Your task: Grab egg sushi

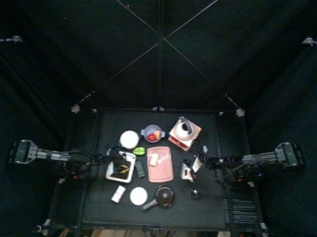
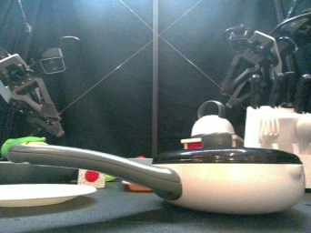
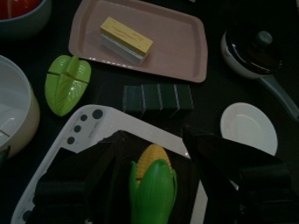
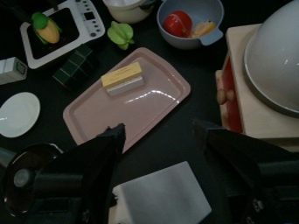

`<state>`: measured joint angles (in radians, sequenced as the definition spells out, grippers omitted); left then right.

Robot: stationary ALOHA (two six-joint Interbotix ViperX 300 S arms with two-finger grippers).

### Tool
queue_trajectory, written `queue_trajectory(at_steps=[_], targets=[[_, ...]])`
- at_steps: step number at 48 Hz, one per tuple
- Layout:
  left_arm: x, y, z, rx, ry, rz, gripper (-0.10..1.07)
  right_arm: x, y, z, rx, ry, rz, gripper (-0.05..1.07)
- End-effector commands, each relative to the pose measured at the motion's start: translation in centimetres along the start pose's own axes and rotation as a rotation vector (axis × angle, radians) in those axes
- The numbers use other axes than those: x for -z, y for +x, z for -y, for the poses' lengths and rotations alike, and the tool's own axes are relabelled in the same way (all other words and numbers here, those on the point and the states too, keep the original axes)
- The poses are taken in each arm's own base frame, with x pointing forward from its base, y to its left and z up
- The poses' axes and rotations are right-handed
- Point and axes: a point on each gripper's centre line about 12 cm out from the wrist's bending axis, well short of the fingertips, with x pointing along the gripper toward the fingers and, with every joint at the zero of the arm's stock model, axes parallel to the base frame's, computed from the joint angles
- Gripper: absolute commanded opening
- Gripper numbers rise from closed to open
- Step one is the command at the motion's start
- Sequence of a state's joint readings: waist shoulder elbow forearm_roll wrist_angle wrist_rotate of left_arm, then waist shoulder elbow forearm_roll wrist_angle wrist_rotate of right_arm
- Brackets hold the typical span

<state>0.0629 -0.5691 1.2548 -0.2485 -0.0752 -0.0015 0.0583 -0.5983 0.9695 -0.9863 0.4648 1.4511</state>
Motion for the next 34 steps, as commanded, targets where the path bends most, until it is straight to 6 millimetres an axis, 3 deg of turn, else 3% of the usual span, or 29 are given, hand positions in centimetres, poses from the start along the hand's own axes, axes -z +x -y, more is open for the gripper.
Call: queue_trajectory(at_steps=[1, 9, 16, 34], targets=[[-2.1, 0.8, 0.5, 0.007, 0.0, 0.066, 0.91, -0.7, -0.2, -0.4, -0.023, 0.007, 0.02, 0.94], [-5.9, 2.1, 1.5, 0.017, -0.032, 0.184, 0.91, -0.8, -0.3, -0.9, -0.06, 0.002, 0.026, 0.94], [-8.7, 4.3, 2.3, 0.018, -0.083, 0.201, 0.91, -0.7, -0.2, -0.9, -0.061, -0.002, 0.023, 0.94], [-11.3, 10.1, 2.9, 0.001, -0.097, 0.128, 0.9, -0.5, -0.2, -0.7, -0.059, -0.001, 0.019, 0.94]])
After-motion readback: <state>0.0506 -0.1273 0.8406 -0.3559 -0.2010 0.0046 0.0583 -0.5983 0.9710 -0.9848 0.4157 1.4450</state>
